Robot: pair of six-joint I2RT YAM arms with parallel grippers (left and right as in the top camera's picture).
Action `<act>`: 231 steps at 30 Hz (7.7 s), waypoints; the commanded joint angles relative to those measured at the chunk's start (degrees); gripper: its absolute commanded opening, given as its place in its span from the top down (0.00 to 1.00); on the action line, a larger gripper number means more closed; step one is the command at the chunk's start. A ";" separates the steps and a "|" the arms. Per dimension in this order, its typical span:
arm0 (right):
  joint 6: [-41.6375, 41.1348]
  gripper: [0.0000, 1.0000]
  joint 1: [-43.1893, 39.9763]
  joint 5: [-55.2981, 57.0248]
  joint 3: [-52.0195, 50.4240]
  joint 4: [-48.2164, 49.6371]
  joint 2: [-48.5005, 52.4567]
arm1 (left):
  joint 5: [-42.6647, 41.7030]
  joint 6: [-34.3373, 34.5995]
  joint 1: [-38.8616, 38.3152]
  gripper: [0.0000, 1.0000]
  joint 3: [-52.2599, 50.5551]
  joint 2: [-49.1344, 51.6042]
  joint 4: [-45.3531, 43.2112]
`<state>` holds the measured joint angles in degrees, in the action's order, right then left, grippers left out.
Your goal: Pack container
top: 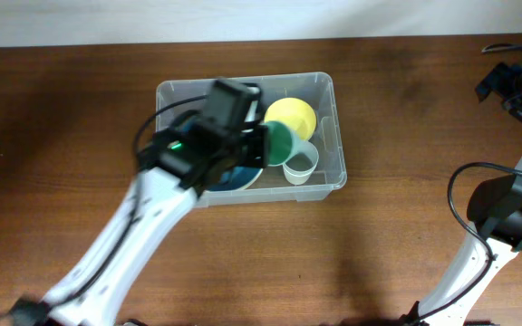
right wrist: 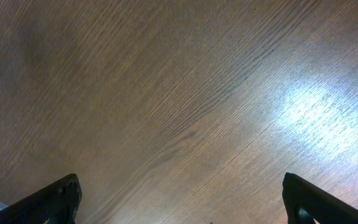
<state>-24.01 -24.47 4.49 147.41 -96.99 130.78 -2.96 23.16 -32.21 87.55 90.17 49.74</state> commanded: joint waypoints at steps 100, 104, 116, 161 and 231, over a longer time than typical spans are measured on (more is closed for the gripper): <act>-0.48 0.01 -0.26 0.09 -0.26 -0.11 -0.13 | -5.01 -25.03 22.47 0.01 3.32 -1.68 16.85; -0.48 0.01 -0.26 0.11 -0.26 -0.11 -0.13 | -8.92 -36.68 22.36 0.01 1.55 -2.23 11.98; -0.48 0.01 -0.26 0.09 -0.26 -0.11 -0.13 | -9.33 -38.29 23.02 0.01 -29.35 -22.97 -20.76; -0.48 0.01 -0.26 0.11 -0.26 -0.11 -0.13 | -9.27 -43.50 32.92 0.01 -85.70 -89.90 -43.21; -0.46 0.01 16.96 5.25 -29.44 18.21 -56.94 | -9.11 -45.13 32.92 0.01 -85.70 -89.83 -43.23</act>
<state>-23.99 -10.92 7.92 126.80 -83.40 79.88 -11.81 -21.08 0.47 2.20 0.78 6.50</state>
